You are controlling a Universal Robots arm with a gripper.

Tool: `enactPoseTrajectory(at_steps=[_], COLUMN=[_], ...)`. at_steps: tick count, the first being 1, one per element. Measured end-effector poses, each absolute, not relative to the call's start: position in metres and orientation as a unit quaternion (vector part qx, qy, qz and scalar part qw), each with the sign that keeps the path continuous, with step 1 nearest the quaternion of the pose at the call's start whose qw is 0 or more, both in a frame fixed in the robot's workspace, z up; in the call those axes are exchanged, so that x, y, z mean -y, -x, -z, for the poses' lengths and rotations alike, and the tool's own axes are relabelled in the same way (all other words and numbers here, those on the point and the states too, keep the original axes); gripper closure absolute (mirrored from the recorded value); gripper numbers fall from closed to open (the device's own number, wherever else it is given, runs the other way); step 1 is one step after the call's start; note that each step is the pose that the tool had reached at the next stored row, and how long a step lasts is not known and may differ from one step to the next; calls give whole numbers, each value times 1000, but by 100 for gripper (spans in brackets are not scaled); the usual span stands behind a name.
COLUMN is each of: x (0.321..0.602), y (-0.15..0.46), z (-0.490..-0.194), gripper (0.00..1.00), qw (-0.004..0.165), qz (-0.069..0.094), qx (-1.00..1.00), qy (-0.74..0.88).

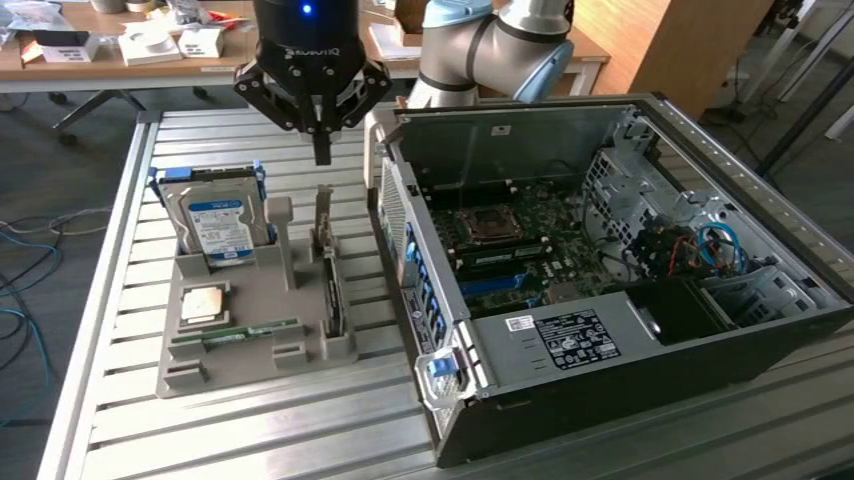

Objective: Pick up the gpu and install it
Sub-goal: 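Reach for the gpu, then pick up the gpu and move the gpu toward the slot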

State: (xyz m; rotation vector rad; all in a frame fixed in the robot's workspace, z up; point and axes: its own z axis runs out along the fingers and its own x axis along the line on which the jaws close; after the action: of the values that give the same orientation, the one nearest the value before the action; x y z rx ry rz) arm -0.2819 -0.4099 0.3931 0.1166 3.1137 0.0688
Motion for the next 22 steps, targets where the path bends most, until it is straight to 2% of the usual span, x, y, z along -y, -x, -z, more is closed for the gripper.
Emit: enactPoseTrajectory(at_steps=[22], x=[422], y=[282], z=[-393], gripper=[89], qw=[12], qz=[-22], qx=[-999], qy=[-37])
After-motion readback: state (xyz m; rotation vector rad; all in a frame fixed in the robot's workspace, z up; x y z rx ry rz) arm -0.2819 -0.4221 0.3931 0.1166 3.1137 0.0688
